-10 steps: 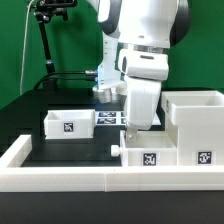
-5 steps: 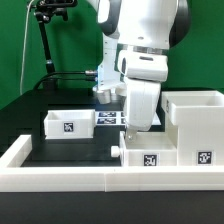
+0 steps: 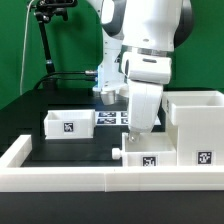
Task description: Assemble drawer
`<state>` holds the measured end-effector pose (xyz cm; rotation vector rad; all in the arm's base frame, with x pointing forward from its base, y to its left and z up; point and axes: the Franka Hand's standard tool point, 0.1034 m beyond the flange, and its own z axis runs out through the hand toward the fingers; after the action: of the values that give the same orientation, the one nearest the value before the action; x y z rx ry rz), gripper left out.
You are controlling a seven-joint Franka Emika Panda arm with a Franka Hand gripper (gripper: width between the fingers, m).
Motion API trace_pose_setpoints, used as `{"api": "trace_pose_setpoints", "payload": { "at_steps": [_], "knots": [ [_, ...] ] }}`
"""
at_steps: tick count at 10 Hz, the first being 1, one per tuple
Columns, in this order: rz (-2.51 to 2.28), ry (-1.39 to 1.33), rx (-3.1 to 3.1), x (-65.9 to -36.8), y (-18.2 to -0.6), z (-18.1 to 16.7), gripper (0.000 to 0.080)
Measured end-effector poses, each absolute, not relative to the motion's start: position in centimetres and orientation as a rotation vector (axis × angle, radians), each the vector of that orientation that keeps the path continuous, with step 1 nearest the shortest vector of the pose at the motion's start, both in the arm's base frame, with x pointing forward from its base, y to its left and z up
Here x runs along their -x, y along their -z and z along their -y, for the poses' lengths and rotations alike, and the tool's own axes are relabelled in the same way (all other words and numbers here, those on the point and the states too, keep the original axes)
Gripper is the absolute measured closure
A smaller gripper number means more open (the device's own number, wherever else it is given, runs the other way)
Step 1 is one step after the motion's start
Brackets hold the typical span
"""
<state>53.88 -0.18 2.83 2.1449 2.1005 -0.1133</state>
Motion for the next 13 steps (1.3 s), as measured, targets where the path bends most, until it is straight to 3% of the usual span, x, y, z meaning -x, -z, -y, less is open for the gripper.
{"api": "trace_pose_setpoints", "payload": {
  "at_steps": [13],
  "knots": [
    [-1.956,0.099,-2.273,-53.5,-2.6,-1.0,0.0752]
  ]
}}
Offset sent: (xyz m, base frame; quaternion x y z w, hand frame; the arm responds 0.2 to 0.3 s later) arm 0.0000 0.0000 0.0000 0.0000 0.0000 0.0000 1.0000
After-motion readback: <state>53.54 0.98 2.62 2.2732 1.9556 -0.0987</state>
